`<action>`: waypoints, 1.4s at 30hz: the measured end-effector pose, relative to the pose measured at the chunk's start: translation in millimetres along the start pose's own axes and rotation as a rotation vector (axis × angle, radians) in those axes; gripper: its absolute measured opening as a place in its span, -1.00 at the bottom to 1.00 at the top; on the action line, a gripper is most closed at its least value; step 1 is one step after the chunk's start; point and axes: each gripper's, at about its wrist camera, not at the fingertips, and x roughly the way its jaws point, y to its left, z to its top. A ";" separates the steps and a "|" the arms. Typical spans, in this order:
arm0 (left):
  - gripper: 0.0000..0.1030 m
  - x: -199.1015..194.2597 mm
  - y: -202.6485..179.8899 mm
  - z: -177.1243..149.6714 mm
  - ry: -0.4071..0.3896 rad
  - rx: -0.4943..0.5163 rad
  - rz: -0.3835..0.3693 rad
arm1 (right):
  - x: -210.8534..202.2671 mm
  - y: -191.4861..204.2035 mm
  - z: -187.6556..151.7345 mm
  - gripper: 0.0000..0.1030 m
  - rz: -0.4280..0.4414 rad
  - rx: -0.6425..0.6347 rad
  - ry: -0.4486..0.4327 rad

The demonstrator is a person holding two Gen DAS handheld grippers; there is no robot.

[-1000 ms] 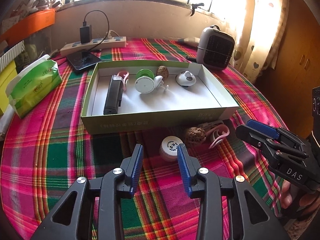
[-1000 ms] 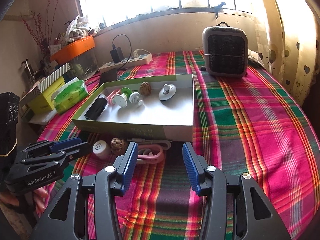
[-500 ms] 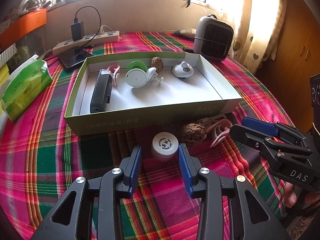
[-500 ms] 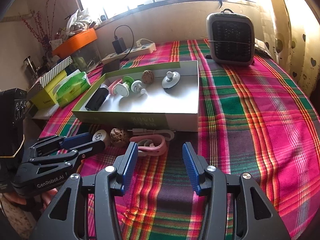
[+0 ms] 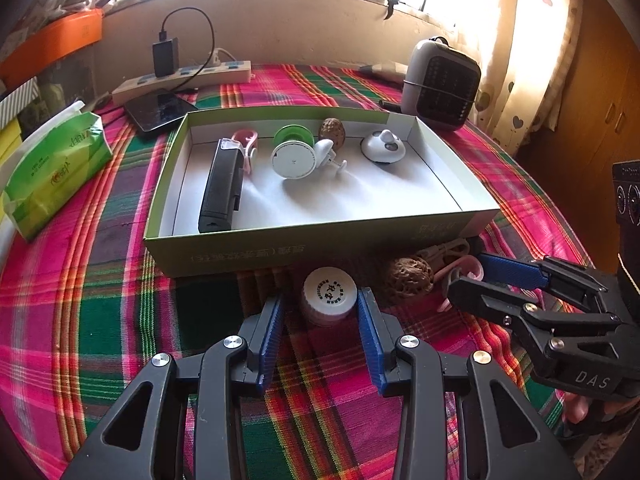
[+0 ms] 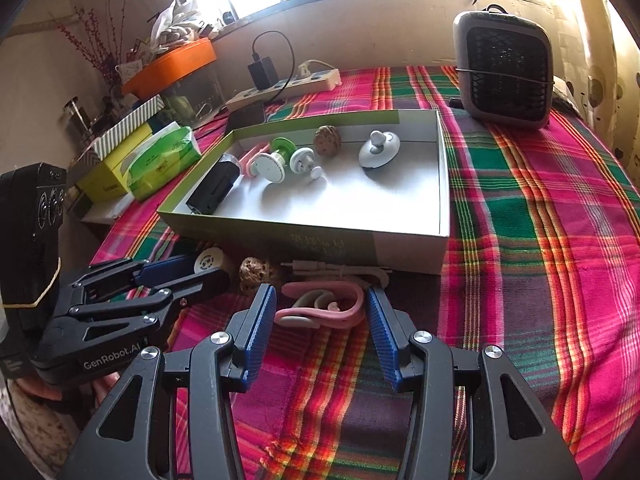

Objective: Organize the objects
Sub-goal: 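Move the left tool onto the white round container while the right tool reaches the pink hook clip, then close the left tool on the white container while the right tool closes on the pink clip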

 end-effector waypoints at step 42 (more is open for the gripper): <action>-0.32 1.2 3.2 0.4 0.001 0.001 0.000 | 6.8 43.6 -19.0 -0.07 0.057 -0.278 0.091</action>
